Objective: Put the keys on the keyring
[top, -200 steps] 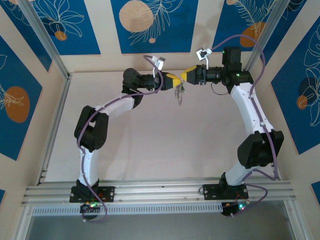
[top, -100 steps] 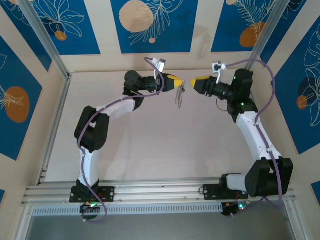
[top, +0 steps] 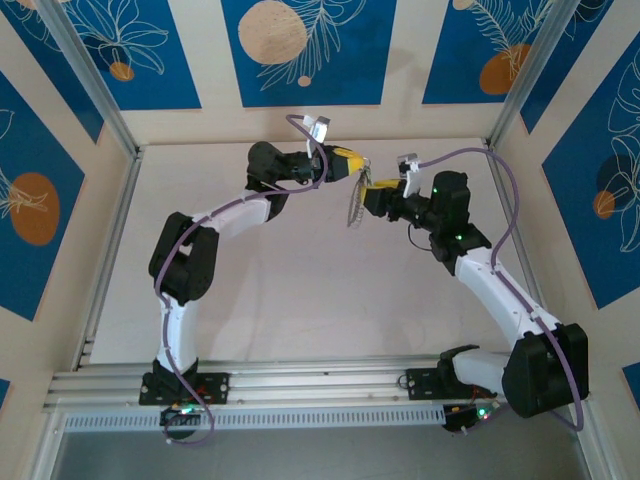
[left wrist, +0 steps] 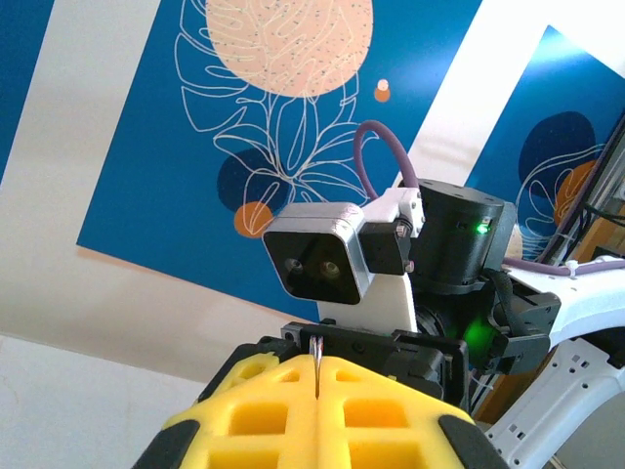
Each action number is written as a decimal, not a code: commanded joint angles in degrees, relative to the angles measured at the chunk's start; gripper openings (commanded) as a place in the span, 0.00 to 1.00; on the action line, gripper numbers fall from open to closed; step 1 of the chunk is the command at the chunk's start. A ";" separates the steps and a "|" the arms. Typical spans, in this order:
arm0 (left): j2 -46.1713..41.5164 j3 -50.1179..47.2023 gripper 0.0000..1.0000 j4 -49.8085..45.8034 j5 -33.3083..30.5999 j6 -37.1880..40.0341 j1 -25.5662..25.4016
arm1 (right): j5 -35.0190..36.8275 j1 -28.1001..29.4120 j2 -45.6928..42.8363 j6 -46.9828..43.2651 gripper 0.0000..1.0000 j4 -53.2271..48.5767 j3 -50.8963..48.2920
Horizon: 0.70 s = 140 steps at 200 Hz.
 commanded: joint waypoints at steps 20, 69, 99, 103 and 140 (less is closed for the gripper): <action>-2.03 0.06 0.00 3.90 -0.37 -1.28 -0.03 | 4.18 0.50 -1.02 -2.88 0.53 1.72 0.04; -2.00 0.05 0.00 3.99 -0.35 -1.48 -0.03 | 3.50 0.59 -0.07 -2.98 0.53 2.36 1.48; -2.03 0.06 0.00 4.08 -0.31 -1.53 0.00 | 3.22 0.89 -0.05 -3.31 0.53 2.81 1.98; -2.01 0.03 0.00 4.09 -0.30 -1.49 -0.06 | 3.26 0.90 0.02 -3.34 0.53 2.88 2.00; -2.08 0.02 0.00 4.08 -0.31 -1.51 -0.03 | 2.62 1.40 -0.38 -4.24 0.55 3.23 2.07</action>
